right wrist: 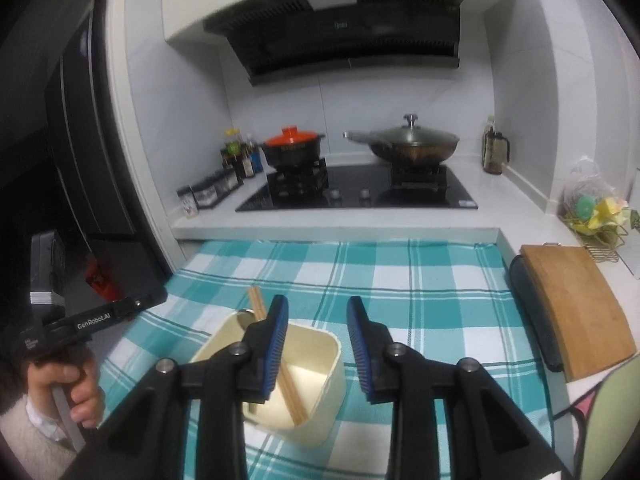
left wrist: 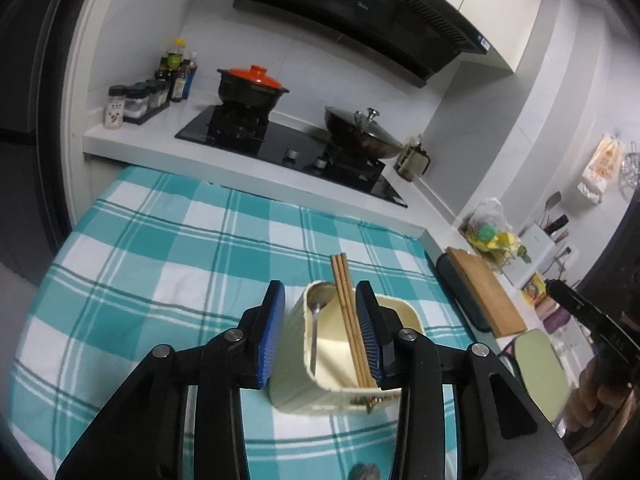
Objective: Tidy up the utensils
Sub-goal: 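Return to the cloth and close the right tool on another chopstick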
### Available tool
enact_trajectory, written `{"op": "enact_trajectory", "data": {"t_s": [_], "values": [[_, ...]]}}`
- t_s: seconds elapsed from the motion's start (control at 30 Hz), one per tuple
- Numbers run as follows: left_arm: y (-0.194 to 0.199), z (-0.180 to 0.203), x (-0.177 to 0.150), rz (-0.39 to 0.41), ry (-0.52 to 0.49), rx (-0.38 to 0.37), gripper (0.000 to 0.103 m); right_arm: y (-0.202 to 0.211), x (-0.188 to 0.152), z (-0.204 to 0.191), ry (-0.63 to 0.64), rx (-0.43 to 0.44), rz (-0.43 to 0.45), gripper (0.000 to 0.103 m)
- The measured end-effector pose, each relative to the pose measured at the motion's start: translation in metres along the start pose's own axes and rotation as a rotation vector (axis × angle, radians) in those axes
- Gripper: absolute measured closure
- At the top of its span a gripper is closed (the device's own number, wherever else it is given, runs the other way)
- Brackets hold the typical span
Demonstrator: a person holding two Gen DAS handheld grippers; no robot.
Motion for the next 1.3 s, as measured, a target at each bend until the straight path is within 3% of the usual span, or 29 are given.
{"op": "enact_trajectory", "data": {"t_s": [0.1, 0.23, 0.37, 0.5, 0.7, 0.8, 1.03, 1.13, 1.3], "values": [[0.050, -0.010, -0.022, -0.004, -0.017, -0.015, 0.056, 0.054, -0.011, -0.005, 0.000, -0.001, 0.051, 0.065], [0.106, -0.018, -0.070, -0.016, -0.092, 0.018, 0.033, 0.118, -0.039, -0.016, 0.024, -0.037, 0.083, 0.064], [0.136, -0.025, -0.129, -0.080, -0.182, 0.058, 0.028, 0.169, -0.083, -0.026, 0.057, -0.128, 0.089, 0.059], [0.141, -0.037, -0.198, -0.162, -0.214, 0.130, 0.024, 0.191, -0.148, -0.038, 0.058, -0.219, 0.004, 0.059], [0.119, -0.048, -0.279, -0.310, -0.160, 0.156, 0.024, 0.171, -0.259, -0.064, -0.007, -0.247, -0.210, 0.059], [0.120, -0.048, -0.284, -0.309, -0.178, 0.165, 0.024, 0.162, -0.291, -0.077, -0.059, -0.173, -0.273, 0.059], [0.137, -0.051, -0.258, -0.234, -0.196, 0.204, 0.024, 0.150, -0.296, -0.085, -0.071, -0.134, -0.279, 0.059], [0.142, -0.054, -0.244, -0.173, -0.207, 0.237, 0.017, 0.138, -0.304, -0.086, -0.092, -0.108, -0.317, 0.060], [0.128, -0.058, -0.227, -0.135, -0.179, 0.223, 0.016, 0.105, -0.310, -0.080, -0.103, -0.055, -0.384, 0.080]]}}
Point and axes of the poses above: each gripper's, at about its wrist camera, not at the fingertips, and y roughly against the way its jaws point, z to its right, x to its top, the point moved 4 cm from there along -y, roughly the way its jaws point, and after that the axes turned 13 degrees about y, right-handed, at the moved point
